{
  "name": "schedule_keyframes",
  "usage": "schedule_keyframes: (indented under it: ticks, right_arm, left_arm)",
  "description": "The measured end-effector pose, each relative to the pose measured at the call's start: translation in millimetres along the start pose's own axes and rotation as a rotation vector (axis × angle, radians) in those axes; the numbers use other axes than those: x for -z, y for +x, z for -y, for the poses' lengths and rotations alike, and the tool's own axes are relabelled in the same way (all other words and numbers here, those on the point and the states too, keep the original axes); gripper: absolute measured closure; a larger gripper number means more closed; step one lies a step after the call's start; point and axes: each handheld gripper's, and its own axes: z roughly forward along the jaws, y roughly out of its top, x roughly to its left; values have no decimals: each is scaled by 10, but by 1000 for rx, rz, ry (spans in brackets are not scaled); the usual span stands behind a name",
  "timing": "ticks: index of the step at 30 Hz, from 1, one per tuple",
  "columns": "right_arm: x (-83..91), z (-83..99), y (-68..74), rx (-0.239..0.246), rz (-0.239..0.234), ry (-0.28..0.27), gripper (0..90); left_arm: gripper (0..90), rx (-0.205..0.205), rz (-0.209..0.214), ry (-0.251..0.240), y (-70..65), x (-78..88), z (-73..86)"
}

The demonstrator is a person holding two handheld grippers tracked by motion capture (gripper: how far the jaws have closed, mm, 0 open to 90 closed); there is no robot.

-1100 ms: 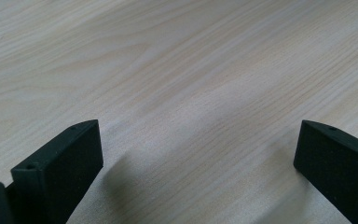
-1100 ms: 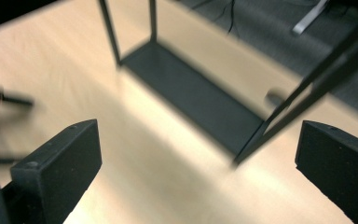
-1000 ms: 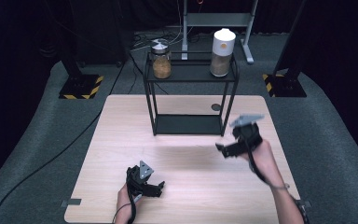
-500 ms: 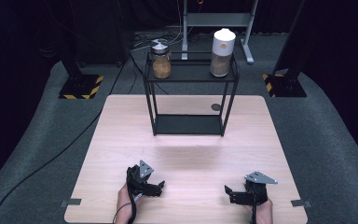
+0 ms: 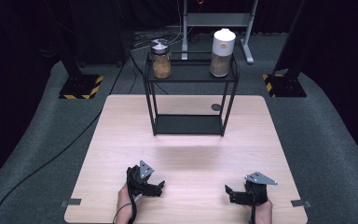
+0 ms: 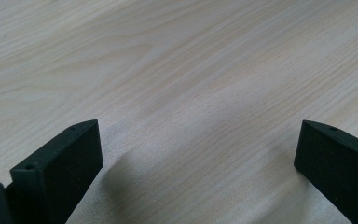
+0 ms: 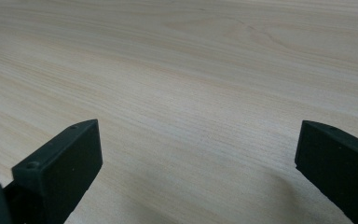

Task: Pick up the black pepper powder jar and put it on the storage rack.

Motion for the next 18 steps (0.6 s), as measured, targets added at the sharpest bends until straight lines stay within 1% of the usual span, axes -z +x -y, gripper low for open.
schedule_keyframes:
  ticks: [2,6,10,13,18]
  right_arm:
    - [0,1,6,-1,3,0,0]
    - [4,3,55,0,26,-1,0]
    - [8,16,45,2,23,-8,0]
    - [16,28,29,-12,19,-15,0]
    - [12,24,43,-6,25,-14,0]
  left_arm:
    - [4,-2,-3,-2,-9,1,3]
    - [2,-1,-3,-1,-7,0,1]
    - [2,0,-2,-1,-5,-1,1]
    - [2,-3,-6,-3,-18,2,4]
    - [2,-2,-3,-1,-8,0,1]
